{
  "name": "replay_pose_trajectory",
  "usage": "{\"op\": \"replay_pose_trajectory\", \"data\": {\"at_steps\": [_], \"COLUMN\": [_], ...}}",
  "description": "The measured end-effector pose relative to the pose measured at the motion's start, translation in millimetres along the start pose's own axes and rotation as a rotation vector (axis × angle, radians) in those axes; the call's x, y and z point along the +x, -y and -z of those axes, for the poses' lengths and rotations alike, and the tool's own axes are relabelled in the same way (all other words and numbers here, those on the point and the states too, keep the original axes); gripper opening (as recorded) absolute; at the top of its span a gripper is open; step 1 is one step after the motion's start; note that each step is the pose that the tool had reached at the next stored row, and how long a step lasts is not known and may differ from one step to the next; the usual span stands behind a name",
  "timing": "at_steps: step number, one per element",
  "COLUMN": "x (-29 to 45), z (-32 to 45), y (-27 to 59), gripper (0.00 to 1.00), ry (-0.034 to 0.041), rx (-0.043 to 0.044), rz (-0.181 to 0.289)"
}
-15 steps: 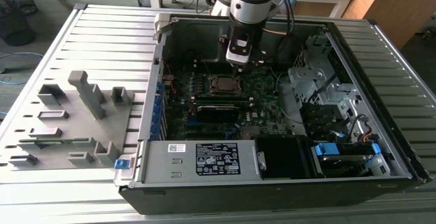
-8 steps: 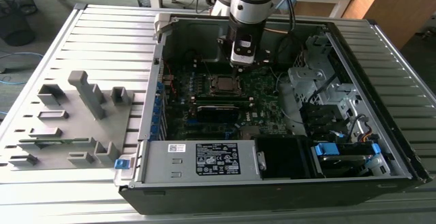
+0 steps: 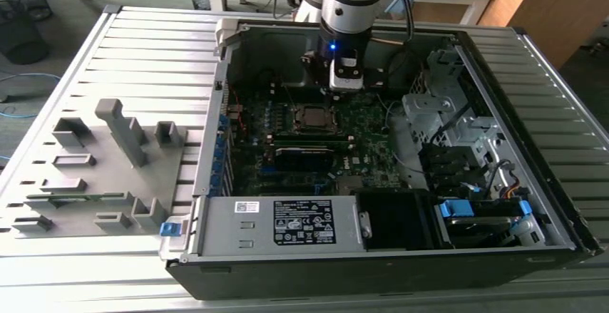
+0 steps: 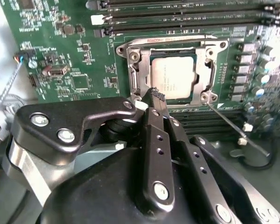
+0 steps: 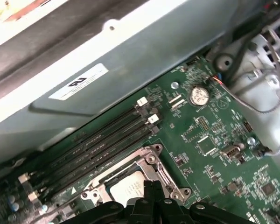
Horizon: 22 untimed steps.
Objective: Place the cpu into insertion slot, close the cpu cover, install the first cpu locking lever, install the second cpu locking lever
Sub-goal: 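Close the cpu cover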
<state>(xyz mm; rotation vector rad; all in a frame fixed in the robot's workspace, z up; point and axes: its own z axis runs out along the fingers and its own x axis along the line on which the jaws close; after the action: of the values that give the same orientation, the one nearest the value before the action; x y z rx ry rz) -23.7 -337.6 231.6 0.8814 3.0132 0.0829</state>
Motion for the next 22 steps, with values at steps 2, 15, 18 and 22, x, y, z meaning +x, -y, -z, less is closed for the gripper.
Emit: {"op": "replay_pose_trajectory", "data": {"at_steps": [2,15,18,22], "x": [0.0,0.0,0.0,0.0], "z": [0.0,-0.5,-0.5,-0.5], "y": [0.0,0.0,0.0,0.0], "gripper": [0.11,0.11,0.11,0.11], "ry": [-0.0017,-0.0126,-0.0136,-0.0136], "rx": [0.0005,0.0034,0.0038,0.0037], "rz": [0.033,0.247,0.267,0.267]}}
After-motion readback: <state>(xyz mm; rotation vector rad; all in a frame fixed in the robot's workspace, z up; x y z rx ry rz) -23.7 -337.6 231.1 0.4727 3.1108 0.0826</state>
